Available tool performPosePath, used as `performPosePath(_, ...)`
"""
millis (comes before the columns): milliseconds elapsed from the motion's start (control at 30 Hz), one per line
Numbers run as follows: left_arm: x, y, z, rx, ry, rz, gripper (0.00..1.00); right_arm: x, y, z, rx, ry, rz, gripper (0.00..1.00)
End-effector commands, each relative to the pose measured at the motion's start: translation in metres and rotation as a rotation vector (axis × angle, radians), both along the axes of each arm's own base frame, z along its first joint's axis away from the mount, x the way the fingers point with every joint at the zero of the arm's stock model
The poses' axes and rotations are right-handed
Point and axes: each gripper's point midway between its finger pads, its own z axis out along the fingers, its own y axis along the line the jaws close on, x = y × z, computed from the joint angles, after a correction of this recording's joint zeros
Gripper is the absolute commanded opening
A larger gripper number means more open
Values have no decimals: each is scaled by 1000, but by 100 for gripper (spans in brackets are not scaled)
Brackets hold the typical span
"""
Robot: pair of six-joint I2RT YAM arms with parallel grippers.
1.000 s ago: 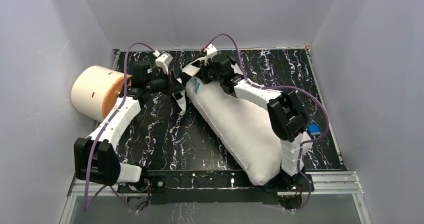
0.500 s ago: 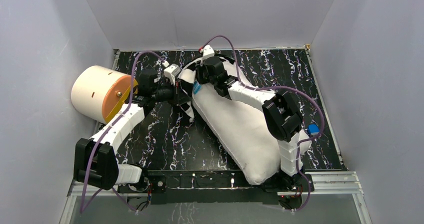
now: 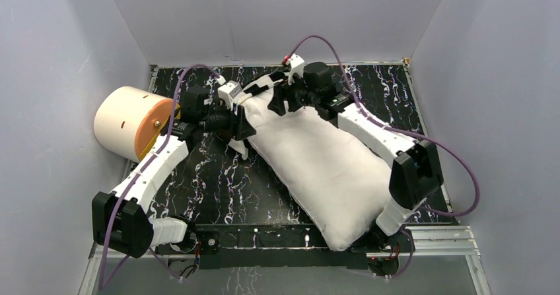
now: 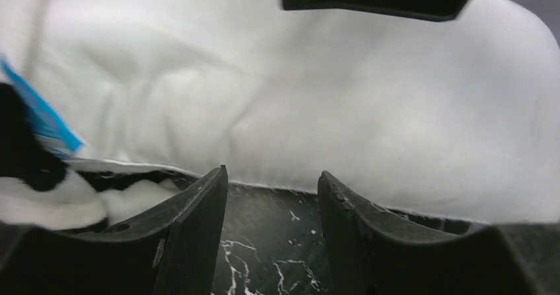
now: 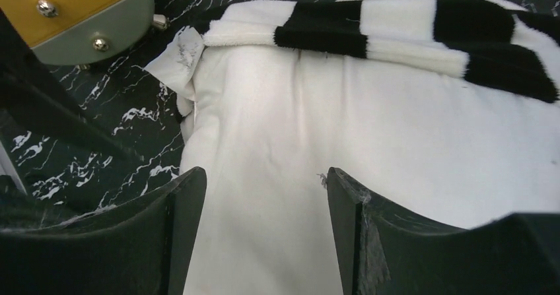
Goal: Put the pillow into the pillowcase
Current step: Stuff the pillow into the pillowcase.
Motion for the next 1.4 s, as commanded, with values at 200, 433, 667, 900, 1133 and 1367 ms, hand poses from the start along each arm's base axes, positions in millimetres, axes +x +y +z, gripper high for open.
performPosePath(200, 111, 57, 50, 276, -305, 392, 54, 29, -58, 28, 78, 24, -45, 84)
performPosePath(433, 136, 52, 12, 328, -221, 373, 54, 18, -32, 31, 109, 45, 27, 74)
performPosePath(667, 155, 50, -14, 350, -168, 400, 38, 1, 13, 30, 125, -4, 59, 52)
performPosePath(900, 129, 4, 38, 118, -162, 238, 0, 33, 32, -31, -12, -47, -7, 38)
performPosePath(1133, 68, -25, 86, -115, -80, 76, 0, 54, 43, -47, 73, -55, -87, 20)
performPosePath(1367, 41, -17, 73, -95, -29, 79, 0, 72, 34, -51, 100, -82, -213, 10)
